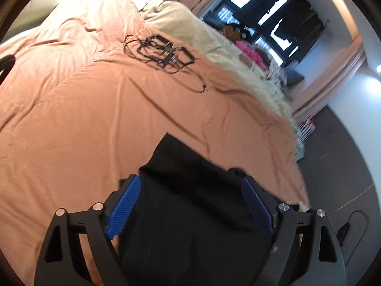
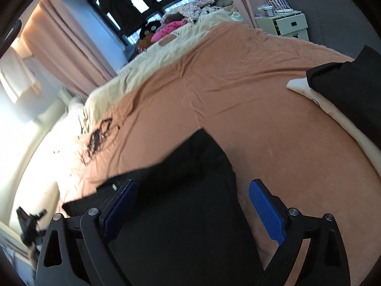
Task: Fold large clothes
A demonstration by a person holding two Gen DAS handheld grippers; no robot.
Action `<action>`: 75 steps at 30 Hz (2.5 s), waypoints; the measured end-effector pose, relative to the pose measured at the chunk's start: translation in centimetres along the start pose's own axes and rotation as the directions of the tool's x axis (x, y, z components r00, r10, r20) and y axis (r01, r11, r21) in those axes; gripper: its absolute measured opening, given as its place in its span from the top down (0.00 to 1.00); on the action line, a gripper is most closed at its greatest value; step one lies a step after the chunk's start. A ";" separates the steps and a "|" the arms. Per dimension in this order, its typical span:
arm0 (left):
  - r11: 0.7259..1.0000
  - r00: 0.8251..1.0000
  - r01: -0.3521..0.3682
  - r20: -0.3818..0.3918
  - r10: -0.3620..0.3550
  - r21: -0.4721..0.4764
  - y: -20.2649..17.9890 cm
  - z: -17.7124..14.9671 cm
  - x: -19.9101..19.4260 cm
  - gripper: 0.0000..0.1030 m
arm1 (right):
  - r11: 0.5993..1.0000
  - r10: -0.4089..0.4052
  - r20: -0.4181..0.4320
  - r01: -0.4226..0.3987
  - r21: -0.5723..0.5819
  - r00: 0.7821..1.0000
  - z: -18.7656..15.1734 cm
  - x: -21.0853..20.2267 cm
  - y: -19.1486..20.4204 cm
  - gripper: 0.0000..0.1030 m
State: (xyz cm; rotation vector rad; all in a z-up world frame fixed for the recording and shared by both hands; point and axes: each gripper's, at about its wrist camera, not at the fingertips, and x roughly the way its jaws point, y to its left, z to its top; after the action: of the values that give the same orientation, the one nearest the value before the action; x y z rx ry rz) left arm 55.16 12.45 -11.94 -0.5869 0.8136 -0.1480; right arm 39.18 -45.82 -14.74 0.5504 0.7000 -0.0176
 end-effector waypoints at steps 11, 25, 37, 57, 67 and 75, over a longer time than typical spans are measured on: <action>0.982 0.985 -0.137 -0.088 0.149 0.131 2.0 -6.1 -2.4 0.24 | 0.984 -0.116 -0.099 0.101 -0.149 0.988 -4.0 -1.6 -0.5 0.12; 0.986 0.971 -0.166 -0.171 0.167 0.019 7.6 -15.8 -6.2 0.43 | 0.959 -0.232 -0.192 0.191 -0.207 0.954 -12.2 -4.0 -2.1 0.27; 0.982 0.988 -0.119 -0.113 0.102 -0.149 10.0 -18.2 -10.7 0.43 | 0.949 -0.289 -0.136 0.264 -0.171 0.948 -14.9 -9.1 -2.8 0.34; 0.946 0.990 0.075 -0.090 -0.109 -0.315 11.2 -18.8 -7.0 0.43 | 0.917 -0.127 -0.200 0.038 -0.397 0.971 -19.7 -5.9 13.8 0.36; 0.924 0.978 0.149 -0.087 -0.190 -0.351 10.6 -18.8 -4.9 0.77 | 0.876 -0.126 -0.276 -0.024 -0.482 0.953 -22.5 -2.3 19.7 0.37; 0.911 0.975 0.177 -0.057 -0.213 -0.371 10.6 -19.1 -5.5 0.81 | 0.874 -0.162 -0.319 -0.015 -0.487 0.934 -23.1 1.8 20.8 0.50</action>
State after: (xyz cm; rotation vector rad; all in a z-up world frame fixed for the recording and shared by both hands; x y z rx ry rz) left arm 36.59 14.85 -24.46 -1.0212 0.8827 -0.2116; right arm 30.60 -16.40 -20.51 0.0367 1.0367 0.1854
